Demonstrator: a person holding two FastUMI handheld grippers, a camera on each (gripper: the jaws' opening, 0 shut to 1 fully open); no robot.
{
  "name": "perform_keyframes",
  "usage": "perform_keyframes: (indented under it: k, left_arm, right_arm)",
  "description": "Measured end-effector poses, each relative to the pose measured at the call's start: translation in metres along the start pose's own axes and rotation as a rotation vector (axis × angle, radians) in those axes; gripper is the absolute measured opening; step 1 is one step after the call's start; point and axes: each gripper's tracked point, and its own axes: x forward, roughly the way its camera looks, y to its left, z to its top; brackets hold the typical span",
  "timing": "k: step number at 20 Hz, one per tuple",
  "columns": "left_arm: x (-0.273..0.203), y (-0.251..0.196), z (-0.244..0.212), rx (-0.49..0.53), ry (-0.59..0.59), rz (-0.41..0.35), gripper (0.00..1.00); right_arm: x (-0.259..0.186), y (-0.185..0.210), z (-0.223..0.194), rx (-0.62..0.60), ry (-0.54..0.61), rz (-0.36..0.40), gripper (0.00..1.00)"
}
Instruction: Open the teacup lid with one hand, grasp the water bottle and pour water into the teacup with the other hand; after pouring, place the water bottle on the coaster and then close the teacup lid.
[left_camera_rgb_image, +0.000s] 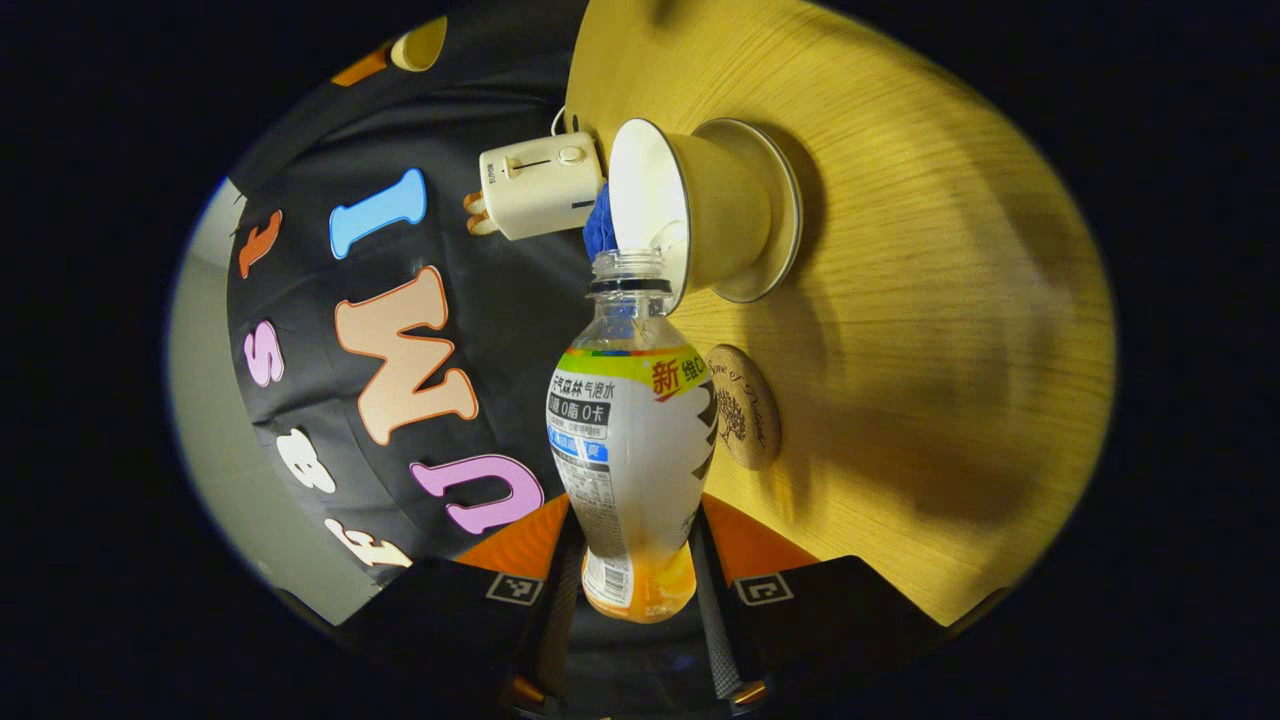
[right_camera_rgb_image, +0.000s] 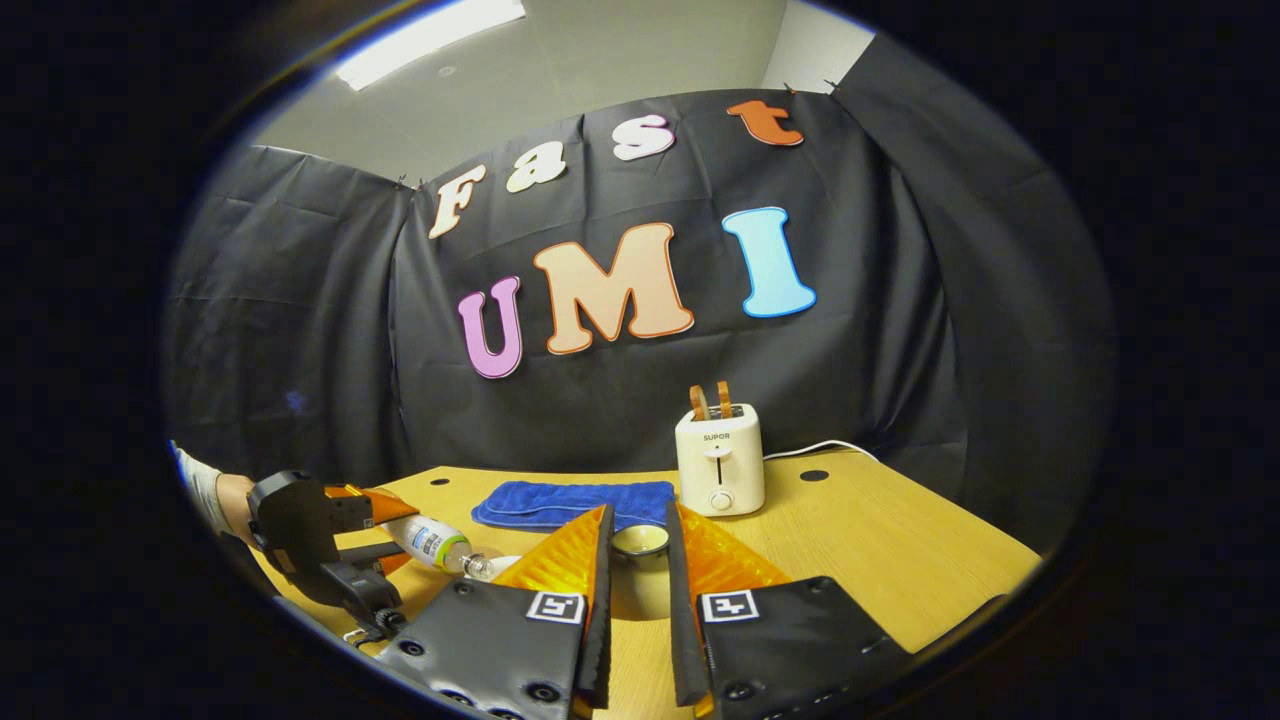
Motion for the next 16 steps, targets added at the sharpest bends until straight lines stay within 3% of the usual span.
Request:
perform_keyframes:
  k: [16]
  left_arm:
    - [-0.003, 0.021, -0.006, 0.18, 0.012, 0.012, 0.54]
  right_arm:
    - [0.004, 0.001, -0.009, 0.002, 0.021, 0.008, 0.3]
